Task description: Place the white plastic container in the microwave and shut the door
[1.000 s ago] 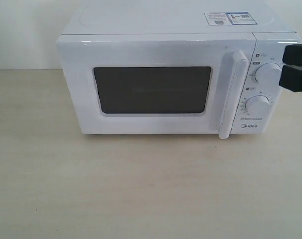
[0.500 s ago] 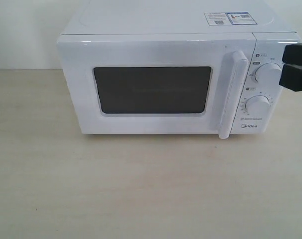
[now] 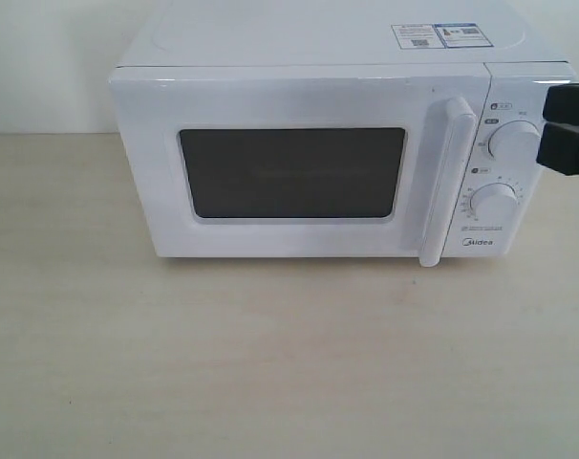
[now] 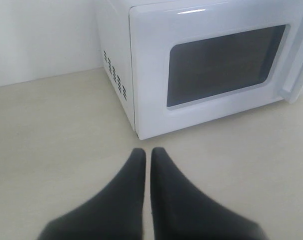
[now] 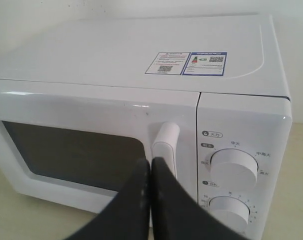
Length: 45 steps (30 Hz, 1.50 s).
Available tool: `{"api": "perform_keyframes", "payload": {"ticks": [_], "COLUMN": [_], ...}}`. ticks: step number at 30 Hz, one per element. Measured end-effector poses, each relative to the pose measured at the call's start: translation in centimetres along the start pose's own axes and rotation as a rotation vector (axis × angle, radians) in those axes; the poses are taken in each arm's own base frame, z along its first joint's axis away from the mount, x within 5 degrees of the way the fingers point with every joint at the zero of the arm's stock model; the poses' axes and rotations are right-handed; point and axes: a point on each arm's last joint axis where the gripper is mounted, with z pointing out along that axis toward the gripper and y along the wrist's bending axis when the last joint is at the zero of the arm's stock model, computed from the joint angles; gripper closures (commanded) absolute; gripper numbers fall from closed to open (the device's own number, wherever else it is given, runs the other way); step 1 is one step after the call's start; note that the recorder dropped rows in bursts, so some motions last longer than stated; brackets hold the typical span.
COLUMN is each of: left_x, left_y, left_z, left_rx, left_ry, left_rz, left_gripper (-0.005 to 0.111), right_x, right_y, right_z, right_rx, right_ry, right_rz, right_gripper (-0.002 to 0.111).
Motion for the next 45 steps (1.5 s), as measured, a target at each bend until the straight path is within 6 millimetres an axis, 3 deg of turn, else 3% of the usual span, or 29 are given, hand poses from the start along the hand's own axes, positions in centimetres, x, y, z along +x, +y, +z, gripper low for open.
{"api": "perform_keyframes", "payload": {"ticks": [9,29,36,45], "left_x": [0.0,0.0,0.0,0.0], "left_y": [0.0,0.0,0.0,0.0], "left_z": [0.0,0.0,0.0,0.0], "left_rx": [0.0,0.0,0.0,0.0], "left_ry": [0.0,0.0,0.0,0.0], "left_rz": [0.0,0.0,0.0,0.0], "left_gripper": [0.102,0.102,0.102,0.102], "right_x": [-1.1,1.5,3.1,3.4], "right_y": [0.0,0.1,-0.3,-0.4], "right_z": [-2.8,-8.6,-9.4,-9.6], "right_rx": [-0.014,-0.091,-0.063,-0.053], "right_ry": [-0.123,-0.174,-0.186,-0.175], "right_rz": [0.051,-0.048,-0.024,-0.084], "right_gripper": [0.109,0.109,0.109,0.109]}}
